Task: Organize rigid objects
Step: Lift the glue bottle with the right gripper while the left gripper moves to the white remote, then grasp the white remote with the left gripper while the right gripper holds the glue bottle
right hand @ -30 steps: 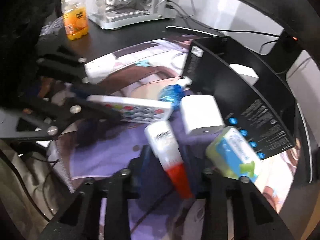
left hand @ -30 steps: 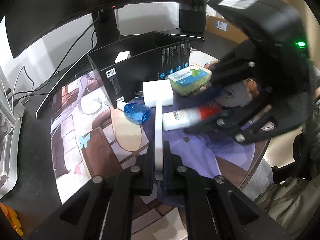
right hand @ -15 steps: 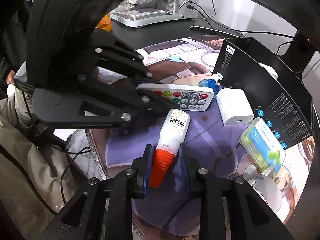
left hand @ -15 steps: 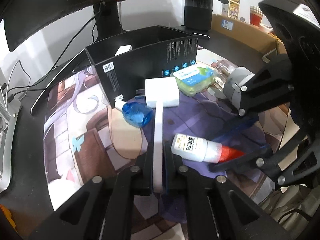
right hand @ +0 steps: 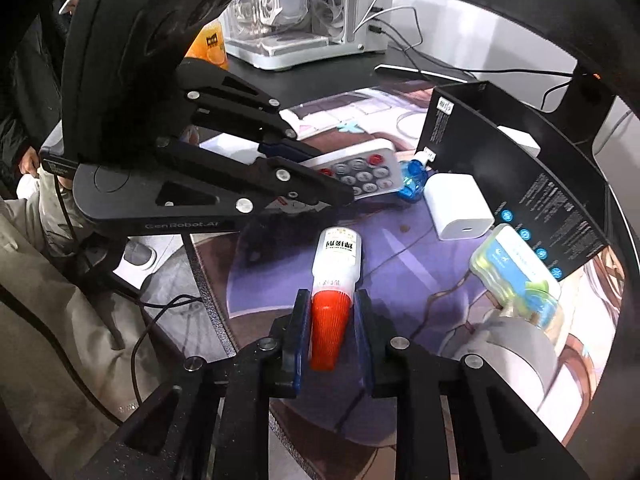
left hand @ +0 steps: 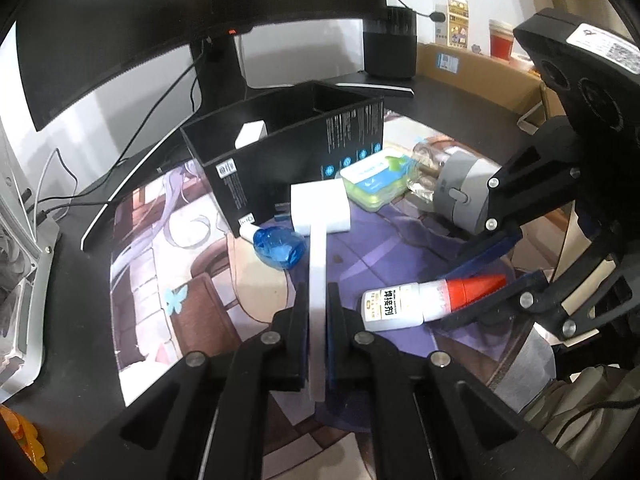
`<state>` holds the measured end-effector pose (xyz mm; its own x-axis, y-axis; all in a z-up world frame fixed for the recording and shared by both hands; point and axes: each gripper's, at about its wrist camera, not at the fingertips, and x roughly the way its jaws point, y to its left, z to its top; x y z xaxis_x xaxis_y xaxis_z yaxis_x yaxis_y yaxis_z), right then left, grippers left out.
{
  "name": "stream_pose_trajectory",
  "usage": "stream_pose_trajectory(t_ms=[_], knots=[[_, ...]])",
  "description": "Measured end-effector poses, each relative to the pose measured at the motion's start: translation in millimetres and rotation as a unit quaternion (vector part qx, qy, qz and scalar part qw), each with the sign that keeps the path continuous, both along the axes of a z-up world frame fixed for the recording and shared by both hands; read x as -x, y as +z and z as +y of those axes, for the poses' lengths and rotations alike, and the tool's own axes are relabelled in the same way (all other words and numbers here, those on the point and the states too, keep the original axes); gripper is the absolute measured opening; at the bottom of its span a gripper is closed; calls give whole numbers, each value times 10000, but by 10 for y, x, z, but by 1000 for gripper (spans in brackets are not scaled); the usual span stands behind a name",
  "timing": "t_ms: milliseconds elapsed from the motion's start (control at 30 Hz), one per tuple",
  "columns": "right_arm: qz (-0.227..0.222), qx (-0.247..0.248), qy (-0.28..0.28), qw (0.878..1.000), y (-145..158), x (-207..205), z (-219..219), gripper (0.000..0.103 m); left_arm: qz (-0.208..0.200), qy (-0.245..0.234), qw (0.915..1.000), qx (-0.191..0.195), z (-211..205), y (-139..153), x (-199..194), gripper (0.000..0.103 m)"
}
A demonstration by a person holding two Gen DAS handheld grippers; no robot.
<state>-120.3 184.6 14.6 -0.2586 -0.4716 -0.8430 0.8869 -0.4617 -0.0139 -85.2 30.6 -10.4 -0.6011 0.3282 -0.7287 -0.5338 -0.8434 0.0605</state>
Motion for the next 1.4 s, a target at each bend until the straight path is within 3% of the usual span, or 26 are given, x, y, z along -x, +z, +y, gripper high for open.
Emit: stream_pose_trajectory(t_ms=[167, 400, 500, 633, 733, 800, 867, 900, 1033, 1133, 1200, 1267, 1400], knots=[[89, 298, -110, 9995, 163, 22, 67, 20, 242, 42, 9996, -167, -81, 168, -71, 4], [623, 1043, -349, 9920, 477, 4, 188, 21, 789, 304, 9949, -557, -220, 422, -106, 3], [894, 1329, -478, 9859, 595, -11, 234, 20, 832, 369, 9941, -589, -252, 449, -59, 3], [915, 1422, -528, 9842, 643, 15, 266, 20, 651, 412, 9960, -460, -257, 326, 31, 3], [867, 1397, -531, 9850, 642, 45, 267, 21, 206, 377, 9990, -139, -200, 142, 136, 11], [864, 1341, -559, 9856, 620, 40, 251, 21, -78, 259, 9996, 62, -121, 24, 145, 22], [839, 1322, -552, 9861, 601, 40, 266, 21, -143, -6, 9997, 208, -26, -31, 86, 47], [823, 1334, -557, 9861, 602, 44, 269, 21, -113, -176, 9992, 332, 34, -54, 42, 52], [789, 1293, -513, 9871, 576, 27, 257, 21, -125, -252, 9973, 685, 132, -168, 46, 52], [737, 1278, -444, 9881, 561, 16, 236, 21, -291, -338, 9981, 416, 96, -201, 97, 50], [739, 1254, -437, 9884, 554, 7, 227, 21, -321, -401, 9985, 179, 51, -195, 94, 44], [721, 1244, -437, 9886, 547, 11, 233, 21, -321, -260, 9991, 22, 7, -169, 91, 4], [710, 1252, -423, 9887, 549, 12, 239, 21, -175, -214, 9996, -47, 6, -78, 23, 2]])
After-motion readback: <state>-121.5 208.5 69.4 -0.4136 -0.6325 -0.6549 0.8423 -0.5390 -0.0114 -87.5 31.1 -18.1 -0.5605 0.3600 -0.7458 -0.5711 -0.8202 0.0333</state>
